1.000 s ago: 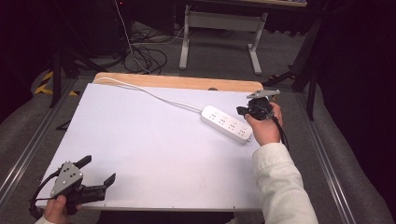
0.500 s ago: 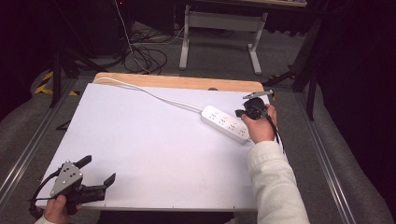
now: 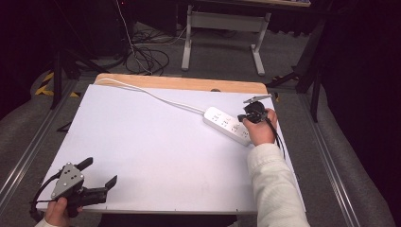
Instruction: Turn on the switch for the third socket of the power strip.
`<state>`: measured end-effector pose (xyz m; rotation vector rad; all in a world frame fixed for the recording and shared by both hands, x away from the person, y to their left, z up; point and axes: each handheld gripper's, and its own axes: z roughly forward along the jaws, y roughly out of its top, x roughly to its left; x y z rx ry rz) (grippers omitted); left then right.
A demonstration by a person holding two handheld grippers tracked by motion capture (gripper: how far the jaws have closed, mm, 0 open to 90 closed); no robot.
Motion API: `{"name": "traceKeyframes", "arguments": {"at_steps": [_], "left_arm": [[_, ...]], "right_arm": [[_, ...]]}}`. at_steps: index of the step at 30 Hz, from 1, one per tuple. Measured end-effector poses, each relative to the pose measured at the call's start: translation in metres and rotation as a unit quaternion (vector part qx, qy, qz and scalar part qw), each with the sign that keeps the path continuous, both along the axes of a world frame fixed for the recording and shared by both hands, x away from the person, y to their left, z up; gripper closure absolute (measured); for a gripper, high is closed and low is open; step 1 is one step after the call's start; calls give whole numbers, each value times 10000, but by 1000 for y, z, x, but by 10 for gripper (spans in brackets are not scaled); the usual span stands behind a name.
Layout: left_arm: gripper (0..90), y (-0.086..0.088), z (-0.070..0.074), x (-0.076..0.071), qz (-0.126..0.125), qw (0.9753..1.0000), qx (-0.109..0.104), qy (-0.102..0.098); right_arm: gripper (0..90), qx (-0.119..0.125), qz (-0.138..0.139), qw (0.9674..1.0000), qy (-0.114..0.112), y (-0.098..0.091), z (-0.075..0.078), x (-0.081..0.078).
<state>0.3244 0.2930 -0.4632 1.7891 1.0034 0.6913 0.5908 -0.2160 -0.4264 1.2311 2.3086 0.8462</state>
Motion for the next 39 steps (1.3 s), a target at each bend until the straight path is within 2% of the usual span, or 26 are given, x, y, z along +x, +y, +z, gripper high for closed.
{"name": "traceKeyframes", "arguments": {"at_steps": [18, 29, 33, 39], "left_arm": [[23, 0, 0, 1, 7, 10000, 11, 13], [22, 0, 0, 0, -14, 10000, 19, 6], [23, 0, 0, 0, -22, 10000, 28, 1], [22, 0, 0, 0, -21, 10000, 11, -17]], "right_arm": [[900, -174, -18, 9998, 129, 4, -15, 4], [900, -148, -35, 9999, 7, 4, -18, 2], [900, -248, -25, 9996, -109, 6, -19, -1], [900, -414, 49, 9991, -122, 9, -20, -1]]}}
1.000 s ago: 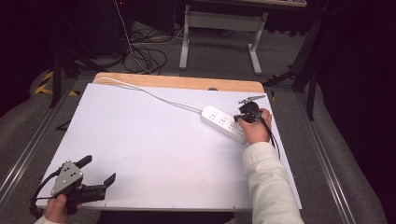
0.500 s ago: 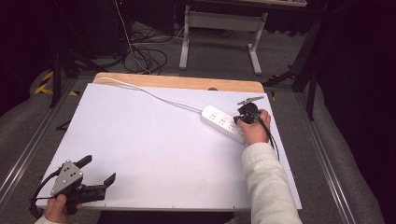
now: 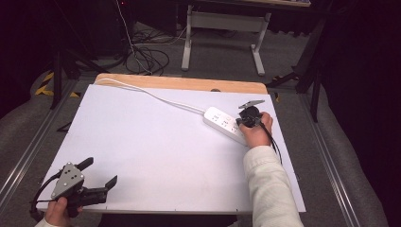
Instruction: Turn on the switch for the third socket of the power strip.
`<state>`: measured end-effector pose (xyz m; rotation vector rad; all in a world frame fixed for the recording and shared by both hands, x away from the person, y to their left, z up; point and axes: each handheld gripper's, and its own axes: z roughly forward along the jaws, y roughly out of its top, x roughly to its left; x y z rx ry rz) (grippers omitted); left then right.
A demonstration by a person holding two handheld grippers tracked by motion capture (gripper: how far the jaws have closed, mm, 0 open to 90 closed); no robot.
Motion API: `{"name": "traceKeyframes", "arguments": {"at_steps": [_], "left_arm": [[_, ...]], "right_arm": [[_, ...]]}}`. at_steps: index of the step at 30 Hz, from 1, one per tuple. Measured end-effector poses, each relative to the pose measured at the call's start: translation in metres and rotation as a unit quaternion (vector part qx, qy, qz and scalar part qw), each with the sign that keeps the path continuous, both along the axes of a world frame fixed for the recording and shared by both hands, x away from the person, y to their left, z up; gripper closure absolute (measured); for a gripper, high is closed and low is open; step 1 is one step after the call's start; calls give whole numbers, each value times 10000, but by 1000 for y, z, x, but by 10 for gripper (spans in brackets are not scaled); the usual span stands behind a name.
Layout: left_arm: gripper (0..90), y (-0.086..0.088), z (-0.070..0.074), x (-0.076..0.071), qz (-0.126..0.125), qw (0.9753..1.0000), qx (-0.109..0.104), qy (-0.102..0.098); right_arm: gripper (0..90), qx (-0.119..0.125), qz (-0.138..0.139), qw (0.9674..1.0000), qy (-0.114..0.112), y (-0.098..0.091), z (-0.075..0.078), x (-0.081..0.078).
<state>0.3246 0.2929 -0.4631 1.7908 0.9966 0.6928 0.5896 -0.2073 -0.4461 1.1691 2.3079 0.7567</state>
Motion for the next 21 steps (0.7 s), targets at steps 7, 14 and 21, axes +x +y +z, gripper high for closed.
{"name": "traceKeyframes", "arguments": {"at_steps": [7, 14, 21], "left_arm": [[23, 0, 0, 0, -11, 10000, 50, 4], [23, 0, 0, 0, -16, 10000, 50, 3], [22, 0, 0, -1, -23, 10000, 12, 13]], "right_arm": [[900, 27, -52, 10000, 19, 0, -1, 1], [900, 40, -82, 9999, 57, 0, -1, 1], [900, -60, -119, 9999, 64, 3, -2, 2]]}}
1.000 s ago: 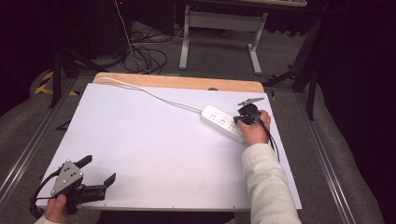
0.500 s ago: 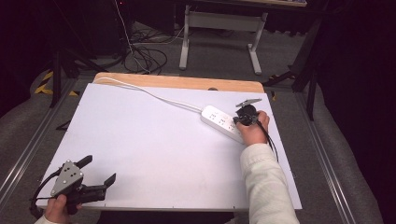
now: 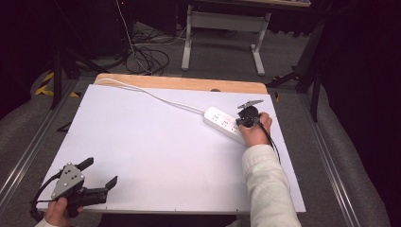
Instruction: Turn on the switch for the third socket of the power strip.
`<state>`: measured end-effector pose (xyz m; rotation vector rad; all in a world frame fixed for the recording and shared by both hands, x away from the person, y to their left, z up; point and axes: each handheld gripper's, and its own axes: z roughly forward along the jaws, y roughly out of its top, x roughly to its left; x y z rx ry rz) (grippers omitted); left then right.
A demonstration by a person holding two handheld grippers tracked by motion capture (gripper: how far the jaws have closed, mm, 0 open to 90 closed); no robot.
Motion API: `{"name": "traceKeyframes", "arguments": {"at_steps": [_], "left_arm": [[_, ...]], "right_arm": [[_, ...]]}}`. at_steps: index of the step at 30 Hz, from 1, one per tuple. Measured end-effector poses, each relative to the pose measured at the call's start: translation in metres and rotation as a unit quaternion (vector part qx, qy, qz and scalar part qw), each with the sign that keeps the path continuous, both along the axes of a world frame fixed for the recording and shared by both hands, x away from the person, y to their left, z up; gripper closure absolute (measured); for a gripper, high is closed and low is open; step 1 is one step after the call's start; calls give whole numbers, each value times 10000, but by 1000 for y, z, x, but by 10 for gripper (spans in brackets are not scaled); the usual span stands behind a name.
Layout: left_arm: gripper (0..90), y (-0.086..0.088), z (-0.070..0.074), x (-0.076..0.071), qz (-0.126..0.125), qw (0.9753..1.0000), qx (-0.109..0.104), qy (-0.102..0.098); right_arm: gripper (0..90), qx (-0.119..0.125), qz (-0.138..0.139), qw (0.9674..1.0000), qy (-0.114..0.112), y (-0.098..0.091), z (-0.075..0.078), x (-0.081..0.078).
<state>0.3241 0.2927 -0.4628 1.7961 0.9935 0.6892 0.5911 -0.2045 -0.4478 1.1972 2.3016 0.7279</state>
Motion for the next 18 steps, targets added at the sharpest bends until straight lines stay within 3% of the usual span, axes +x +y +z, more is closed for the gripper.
{"name": "traceKeyframes", "arguments": {"at_steps": [3, 11, 18], "left_arm": [[22, 0, 0, 0, -8, 10000, -13, -11], [22, 0, 1, 1, -6, 10000, -21, 1], [23, 0, 0, 2, -16, 10000, -55, 19]], "right_arm": [[900, 68, -10, 10000, 1, -1, 0, 0], [900, -73, -36, 9998, -156, 2, -1, -1], [900, 269, 75, 9985, -467, 7, 5, -6]]}}
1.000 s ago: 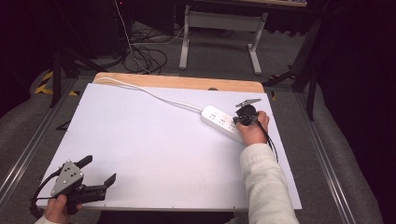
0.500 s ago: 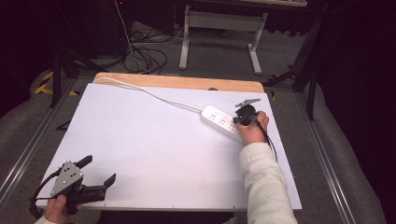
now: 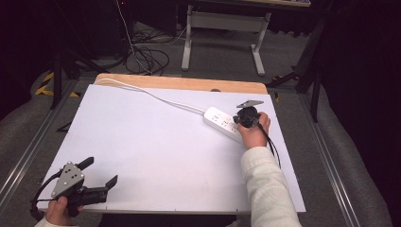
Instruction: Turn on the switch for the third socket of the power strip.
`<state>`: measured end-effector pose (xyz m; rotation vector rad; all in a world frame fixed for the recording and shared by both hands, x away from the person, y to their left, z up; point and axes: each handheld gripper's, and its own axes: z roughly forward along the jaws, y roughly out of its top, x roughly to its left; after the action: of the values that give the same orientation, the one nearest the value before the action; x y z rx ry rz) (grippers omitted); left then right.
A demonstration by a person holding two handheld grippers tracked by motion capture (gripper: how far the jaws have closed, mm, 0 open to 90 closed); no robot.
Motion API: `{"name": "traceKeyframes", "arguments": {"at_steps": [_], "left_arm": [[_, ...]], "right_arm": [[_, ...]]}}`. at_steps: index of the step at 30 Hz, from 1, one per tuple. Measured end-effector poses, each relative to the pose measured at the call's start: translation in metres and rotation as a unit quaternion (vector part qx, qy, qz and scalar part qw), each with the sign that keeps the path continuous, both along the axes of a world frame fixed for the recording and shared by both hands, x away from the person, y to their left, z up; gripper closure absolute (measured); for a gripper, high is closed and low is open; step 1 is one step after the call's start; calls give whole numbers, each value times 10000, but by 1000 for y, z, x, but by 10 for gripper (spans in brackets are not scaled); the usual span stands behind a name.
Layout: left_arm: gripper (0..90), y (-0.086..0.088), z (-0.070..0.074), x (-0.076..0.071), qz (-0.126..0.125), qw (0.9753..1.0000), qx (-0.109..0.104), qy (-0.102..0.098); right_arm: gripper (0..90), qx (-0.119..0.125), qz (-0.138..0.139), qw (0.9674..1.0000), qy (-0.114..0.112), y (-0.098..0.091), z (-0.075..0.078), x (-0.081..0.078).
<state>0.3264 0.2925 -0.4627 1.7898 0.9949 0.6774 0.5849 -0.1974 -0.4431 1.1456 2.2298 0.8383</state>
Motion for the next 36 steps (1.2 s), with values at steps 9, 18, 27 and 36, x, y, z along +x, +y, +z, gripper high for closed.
{"name": "traceKeyframes", "arguments": {"at_steps": [9, 18, 27, 36], "left_arm": [[22, -1, 0, 1, -9, 10000, -6, -6], [22, -1, 0, 1, -4, 10000, 3, -2], [22, -1, 0, 1, -10, 10000, 40, 0], [23, -2, 0, 1, -3, 10000, 50, -12]], "right_arm": [[900, 354, -5, 9991, -248, -6, 22, -10], [900, 542, 66, 9973, -488, -10, 44, -22], [900, 629, 134, 9961, -610, -11, 56, -31], [778, 616, 278, 9957, -631, -9, 66, -47]]}}
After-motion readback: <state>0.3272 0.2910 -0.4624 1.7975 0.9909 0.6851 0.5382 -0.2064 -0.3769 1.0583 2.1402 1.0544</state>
